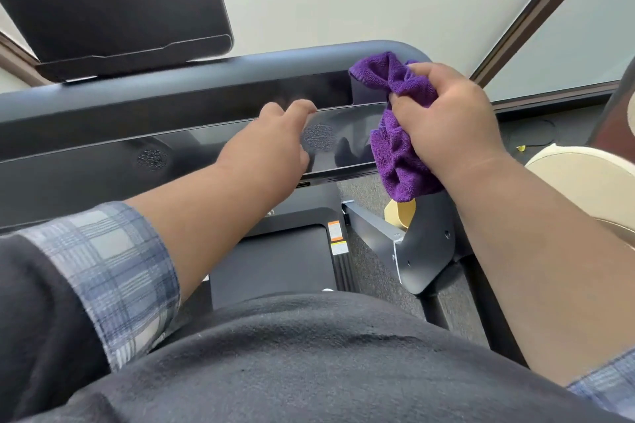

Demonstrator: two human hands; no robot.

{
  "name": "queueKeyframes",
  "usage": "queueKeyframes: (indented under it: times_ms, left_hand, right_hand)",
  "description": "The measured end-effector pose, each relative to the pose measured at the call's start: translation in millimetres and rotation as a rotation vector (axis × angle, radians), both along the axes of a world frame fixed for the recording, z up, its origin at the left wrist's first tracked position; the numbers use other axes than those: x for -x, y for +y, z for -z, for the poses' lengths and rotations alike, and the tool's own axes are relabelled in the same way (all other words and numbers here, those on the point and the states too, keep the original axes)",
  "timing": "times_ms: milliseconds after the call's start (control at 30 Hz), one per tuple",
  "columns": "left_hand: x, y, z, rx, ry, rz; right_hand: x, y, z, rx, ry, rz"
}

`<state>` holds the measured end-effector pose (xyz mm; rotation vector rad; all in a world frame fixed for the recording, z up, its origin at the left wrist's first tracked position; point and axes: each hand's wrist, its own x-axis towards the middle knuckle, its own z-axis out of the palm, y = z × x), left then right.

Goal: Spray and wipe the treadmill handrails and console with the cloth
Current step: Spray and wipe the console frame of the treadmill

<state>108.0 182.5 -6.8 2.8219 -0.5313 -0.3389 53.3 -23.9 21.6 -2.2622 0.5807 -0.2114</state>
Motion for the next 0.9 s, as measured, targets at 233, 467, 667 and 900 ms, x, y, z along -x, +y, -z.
queueKeyframes:
  times_ms: [233, 467, 667, 900]
  left_hand:
    - [44, 37, 0, 0.229, 0.047, -0.051]
    - [57, 62, 12, 0.265, 0.097, -0.035]
    - [65, 86, 20, 0.324, 0.116, 0.008]
    - [63, 115, 28, 0.405, 0.090, 0.019]
  right_hand:
    - [-16, 11, 12, 0.021, 0.001, -0.075]
    - [-42, 41, 43, 0.157, 0.063, -0.321]
    - [-39, 44, 55, 0.492, 0.161, -0.395]
    - [-51, 75, 69, 0.700, 0.373, -0.518]
